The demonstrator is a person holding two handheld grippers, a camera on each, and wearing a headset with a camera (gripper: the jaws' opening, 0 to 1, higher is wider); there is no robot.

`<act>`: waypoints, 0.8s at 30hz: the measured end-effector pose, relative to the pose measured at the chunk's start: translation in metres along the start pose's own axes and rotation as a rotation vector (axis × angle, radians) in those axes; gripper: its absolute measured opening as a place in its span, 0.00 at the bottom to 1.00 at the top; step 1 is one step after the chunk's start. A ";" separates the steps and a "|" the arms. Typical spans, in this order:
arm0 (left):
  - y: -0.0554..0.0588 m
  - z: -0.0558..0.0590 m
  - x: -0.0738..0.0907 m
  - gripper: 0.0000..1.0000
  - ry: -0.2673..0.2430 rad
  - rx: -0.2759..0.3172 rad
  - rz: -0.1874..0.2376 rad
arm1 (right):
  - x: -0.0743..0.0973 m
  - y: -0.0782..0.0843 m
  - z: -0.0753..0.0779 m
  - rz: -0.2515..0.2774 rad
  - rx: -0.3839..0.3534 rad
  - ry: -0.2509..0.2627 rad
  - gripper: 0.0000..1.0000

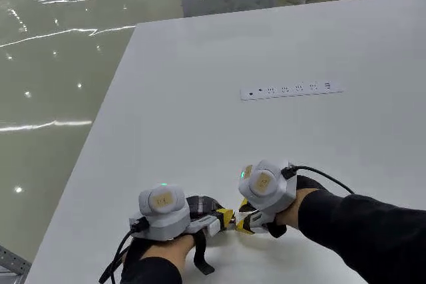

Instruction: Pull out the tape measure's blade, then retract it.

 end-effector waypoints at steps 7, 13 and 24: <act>0.001 -0.006 0.009 0.84 0.068 -0.106 -0.015 | 0.021 0.013 -0.004 0.036 -0.040 0.052 0.20; -0.001 0.000 0.015 0.99 0.140 -0.227 -0.006 | 0.037 0.027 -0.011 0.053 -0.095 0.069 0.22; 0.007 -0.009 0.036 0.99 0.221 -0.375 -0.013 | 0.089 0.064 -0.022 0.103 -0.171 0.184 0.29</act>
Point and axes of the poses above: the centre of the closed fingertips' face, and the gripper's own axes: x roughly backward along the fingers, z roughly to its right, y roughly out of its underside, the point moved 7 cm from there along x, roughly backward along the fingers, and after that the axes turned 13 degrees about x, right-handed, at the moved point
